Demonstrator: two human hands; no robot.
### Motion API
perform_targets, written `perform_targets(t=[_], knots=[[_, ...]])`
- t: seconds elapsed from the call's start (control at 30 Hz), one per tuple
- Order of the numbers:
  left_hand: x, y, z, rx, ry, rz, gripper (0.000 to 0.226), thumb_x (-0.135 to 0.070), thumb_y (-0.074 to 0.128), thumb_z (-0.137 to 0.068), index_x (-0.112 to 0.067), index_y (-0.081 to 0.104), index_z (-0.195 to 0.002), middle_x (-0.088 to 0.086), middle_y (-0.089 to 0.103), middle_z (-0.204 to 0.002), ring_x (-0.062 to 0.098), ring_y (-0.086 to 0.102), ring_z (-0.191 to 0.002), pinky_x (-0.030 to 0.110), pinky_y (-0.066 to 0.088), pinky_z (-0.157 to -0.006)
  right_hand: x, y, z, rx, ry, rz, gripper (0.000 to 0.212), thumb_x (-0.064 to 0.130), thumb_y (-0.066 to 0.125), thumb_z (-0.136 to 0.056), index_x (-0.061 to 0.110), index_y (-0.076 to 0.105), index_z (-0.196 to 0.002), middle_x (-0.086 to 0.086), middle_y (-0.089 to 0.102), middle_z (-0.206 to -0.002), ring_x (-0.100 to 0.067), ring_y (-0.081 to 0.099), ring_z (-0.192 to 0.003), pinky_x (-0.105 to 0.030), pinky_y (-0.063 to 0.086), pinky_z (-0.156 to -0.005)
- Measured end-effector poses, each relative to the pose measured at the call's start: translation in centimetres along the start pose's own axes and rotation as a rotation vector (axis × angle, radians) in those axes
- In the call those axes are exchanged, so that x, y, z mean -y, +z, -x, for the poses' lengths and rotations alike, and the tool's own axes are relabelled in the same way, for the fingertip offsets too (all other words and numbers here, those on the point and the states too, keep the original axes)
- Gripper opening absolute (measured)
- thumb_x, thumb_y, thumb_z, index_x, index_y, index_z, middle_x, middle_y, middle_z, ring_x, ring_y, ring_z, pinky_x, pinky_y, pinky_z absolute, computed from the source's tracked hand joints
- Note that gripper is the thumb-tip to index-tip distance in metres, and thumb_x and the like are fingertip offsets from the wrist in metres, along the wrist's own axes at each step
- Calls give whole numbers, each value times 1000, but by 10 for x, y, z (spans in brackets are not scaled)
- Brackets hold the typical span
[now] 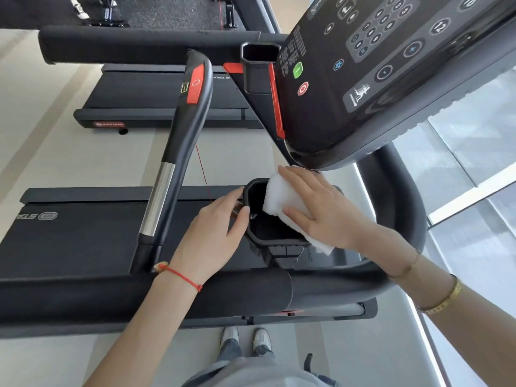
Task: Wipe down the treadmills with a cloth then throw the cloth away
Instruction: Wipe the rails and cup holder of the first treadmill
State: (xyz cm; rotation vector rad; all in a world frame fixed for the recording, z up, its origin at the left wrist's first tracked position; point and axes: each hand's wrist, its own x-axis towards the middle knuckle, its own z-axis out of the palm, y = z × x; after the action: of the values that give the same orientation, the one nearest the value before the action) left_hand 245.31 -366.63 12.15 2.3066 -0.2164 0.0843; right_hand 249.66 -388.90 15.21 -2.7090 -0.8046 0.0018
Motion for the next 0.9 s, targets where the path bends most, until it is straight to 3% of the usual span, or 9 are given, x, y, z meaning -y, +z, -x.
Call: perform_targets(t=[0.07,0.17,0.33,0.5,0.63,0.8,0.9], knots=[[0,0,0,0,5,-8,37,-38,40,-98,-38,48,-134,-27,55,-95,-1,57,-95,24,50,-82,0,2,10,-1,60,-101,70,32,51,-97,14,15,-154,0,20,-157,-15,16,-145,2,-6,-100],[-1,1,1,-3,4,-16,41,-39,39,-97,-35,48,-136,-21,58,-101,0,58,-93,25,49,-84,2,7,24,-4,191,-316,74,31,51,-98,14,7,-155,0,15,-158,-11,20,-139,-2,11,-102],[-3,1,0,12,-16,-37,45,-38,40,-98,-28,46,-142,-13,61,-108,7,60,-97,26,47,-88,3,10,35,51,396,-462,75,39,50,-96,20,5,-154,-7,32,-151,-24,38,-131,-34,30,-105],[-3,-1,2,22,-21,-44,46,-37,40,-99,-25,44,-144,-13,60,-110,7,59,-98,27,47,-89,3,4,10,78,456,-454,62,27,52,-97,10,19,-146,-16,50,-128,-25,49,-106,-31,37,-83],[-4,-1,2,16,-16,-47,46,-36,41,-100,-24,43,-145,-17,55,-107,7,58,-98,24,44,-87,6,5,10,57,471,-496,62,29,56,-96,10,21,-143,-10,50,-121,-24,51,-104,-36,42,-83],[-3,0,1,17,-24,-50,47,-37,41,-100,-24,42,-146,-19,52,-107,3,55,-95,21,42,-86,11,14,29,55,577,-557,67,40,57,-94,12,23,-144,-2,49,-114,-16,50,-92,-18,34,-61],[-3,0,1,13,-12,-50,45,-36,41,-100,-25,44,-144,-21,52,-105,2,55,-92,19,42,-84,13,14,24,41,602,-533,54,35,57,-95,5,30,-132,2,51,-93,-5,47,-73,-13,34,-51]])
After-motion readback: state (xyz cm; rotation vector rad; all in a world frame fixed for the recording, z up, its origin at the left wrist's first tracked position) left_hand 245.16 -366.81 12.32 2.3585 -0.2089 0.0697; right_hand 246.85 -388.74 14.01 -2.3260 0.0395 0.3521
